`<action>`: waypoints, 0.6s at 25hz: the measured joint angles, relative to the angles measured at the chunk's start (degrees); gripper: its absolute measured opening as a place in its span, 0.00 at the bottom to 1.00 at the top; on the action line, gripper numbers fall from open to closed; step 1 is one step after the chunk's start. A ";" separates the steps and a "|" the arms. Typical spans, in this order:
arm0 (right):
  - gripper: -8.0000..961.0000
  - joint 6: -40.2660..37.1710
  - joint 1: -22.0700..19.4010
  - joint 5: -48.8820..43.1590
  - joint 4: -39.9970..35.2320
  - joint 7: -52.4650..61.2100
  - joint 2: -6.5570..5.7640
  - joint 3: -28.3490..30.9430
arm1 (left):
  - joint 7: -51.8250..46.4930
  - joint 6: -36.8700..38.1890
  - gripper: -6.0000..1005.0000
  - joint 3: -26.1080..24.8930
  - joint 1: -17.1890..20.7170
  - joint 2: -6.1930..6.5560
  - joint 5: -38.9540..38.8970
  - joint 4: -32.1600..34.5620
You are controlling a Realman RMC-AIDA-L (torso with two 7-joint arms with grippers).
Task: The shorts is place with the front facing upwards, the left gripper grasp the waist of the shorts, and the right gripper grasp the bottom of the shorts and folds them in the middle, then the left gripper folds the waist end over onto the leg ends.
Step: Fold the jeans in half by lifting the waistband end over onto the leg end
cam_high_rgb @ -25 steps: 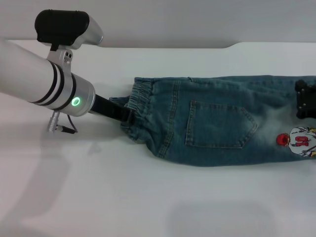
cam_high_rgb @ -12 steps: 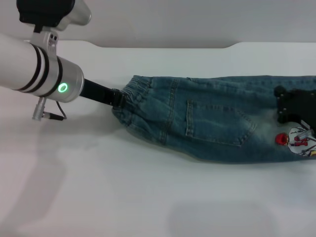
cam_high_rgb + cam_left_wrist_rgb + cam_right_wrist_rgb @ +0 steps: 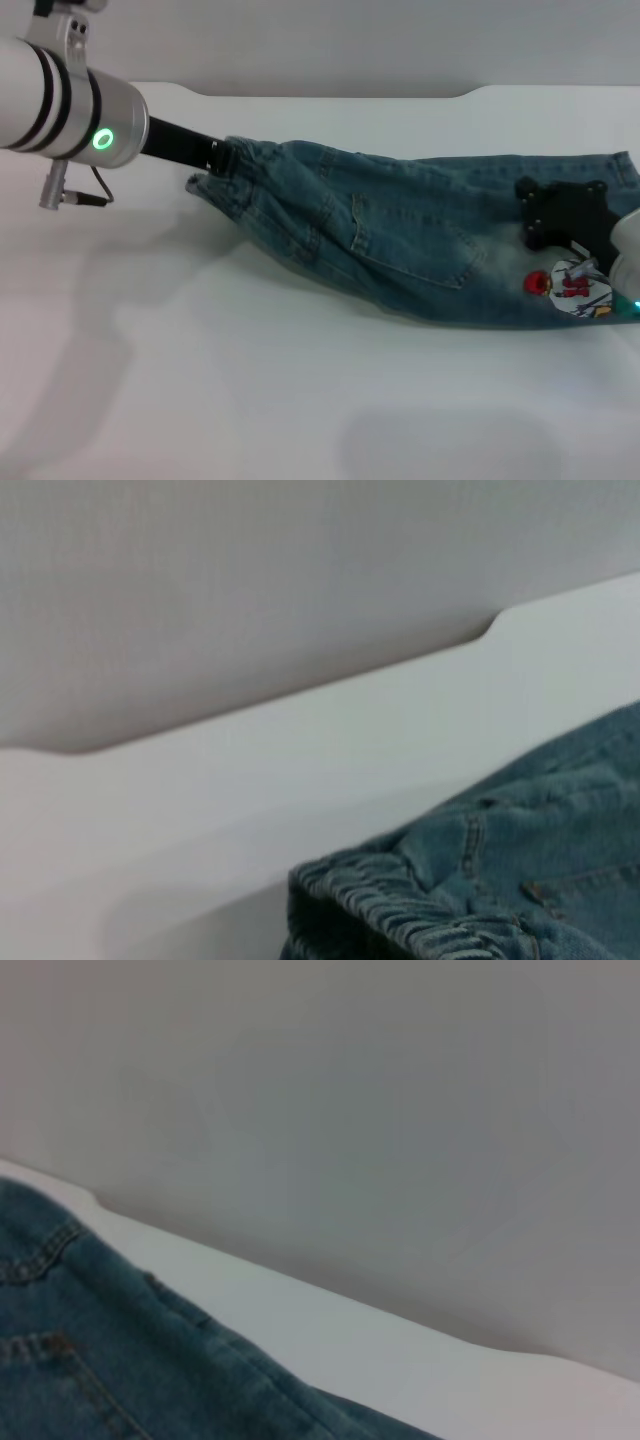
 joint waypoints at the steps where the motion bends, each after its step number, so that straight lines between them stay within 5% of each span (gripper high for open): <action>1: 0.01 0.00 0.55 0.00 -0.56 0.01 0.05 -0.15 | -0.15 -0.17 0.05 -0.03 0.13 0.00 0.17 -0.93; 15: 0.01 0.42 4.07 3.26 -1.88 -0.25 0.13 -3.25 | -0.65 -2.73 0.05 0.61 0.92 -0.17 0.39 -11.48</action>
